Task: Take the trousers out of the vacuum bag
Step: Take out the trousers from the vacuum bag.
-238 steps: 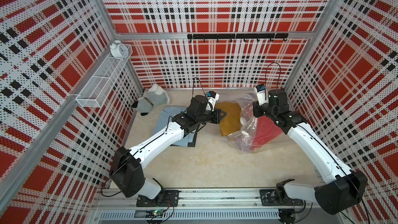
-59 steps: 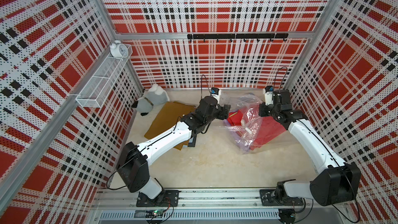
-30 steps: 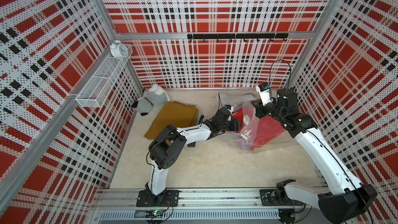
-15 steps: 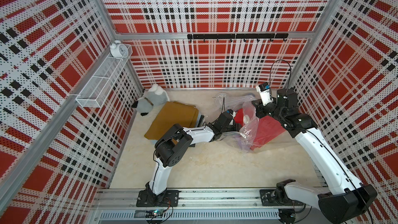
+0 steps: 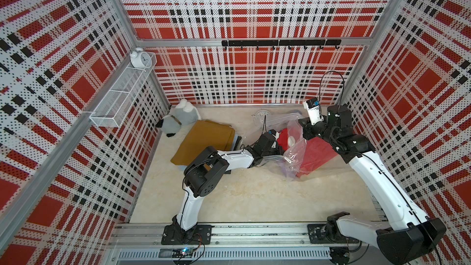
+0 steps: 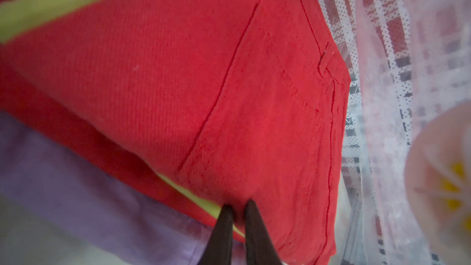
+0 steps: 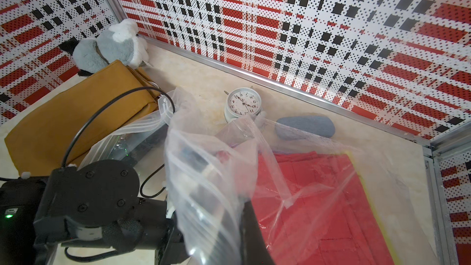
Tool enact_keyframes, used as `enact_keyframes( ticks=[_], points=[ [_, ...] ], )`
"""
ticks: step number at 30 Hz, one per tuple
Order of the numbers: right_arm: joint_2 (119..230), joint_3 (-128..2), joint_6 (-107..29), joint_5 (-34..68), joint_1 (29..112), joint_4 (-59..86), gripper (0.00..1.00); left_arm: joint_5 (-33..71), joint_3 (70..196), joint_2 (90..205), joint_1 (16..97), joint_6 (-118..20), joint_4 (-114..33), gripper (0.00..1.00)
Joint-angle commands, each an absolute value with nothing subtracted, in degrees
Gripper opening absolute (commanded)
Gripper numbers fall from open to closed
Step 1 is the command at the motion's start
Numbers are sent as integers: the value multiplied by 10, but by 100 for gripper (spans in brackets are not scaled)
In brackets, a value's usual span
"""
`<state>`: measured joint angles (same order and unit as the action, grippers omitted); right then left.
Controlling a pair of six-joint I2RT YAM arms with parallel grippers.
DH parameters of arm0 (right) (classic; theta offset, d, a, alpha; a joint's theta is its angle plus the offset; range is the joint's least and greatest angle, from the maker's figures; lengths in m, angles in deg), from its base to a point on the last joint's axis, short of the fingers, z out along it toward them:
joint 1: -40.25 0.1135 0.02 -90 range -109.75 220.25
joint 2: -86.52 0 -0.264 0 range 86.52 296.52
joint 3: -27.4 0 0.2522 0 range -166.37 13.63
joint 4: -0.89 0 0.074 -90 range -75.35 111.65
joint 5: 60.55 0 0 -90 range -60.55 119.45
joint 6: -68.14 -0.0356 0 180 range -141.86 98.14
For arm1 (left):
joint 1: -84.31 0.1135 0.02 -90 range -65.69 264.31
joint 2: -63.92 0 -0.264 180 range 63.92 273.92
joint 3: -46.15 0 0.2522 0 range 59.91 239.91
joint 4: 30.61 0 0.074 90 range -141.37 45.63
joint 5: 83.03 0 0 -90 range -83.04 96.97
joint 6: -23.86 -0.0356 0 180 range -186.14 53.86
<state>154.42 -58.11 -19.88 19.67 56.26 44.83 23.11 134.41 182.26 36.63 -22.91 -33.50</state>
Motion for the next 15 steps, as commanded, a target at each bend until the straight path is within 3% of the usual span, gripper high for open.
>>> enact_keyframes(
  ticks=[1, 3, 15],
  points=[
    [1524, -577, -196, 205, 566, 430, 0, 238, 1351, 1820, 367, -232, -315, 4],
    [1522, -575, -195, 207, 566, 429, 0, 233, 1348, 1813, 368, -233, -315, 0],
    [1520, -562, -197, 211, 566, 418, 0, 190, 1358, 1729, 395, -277, -374, 0]
  ],
)
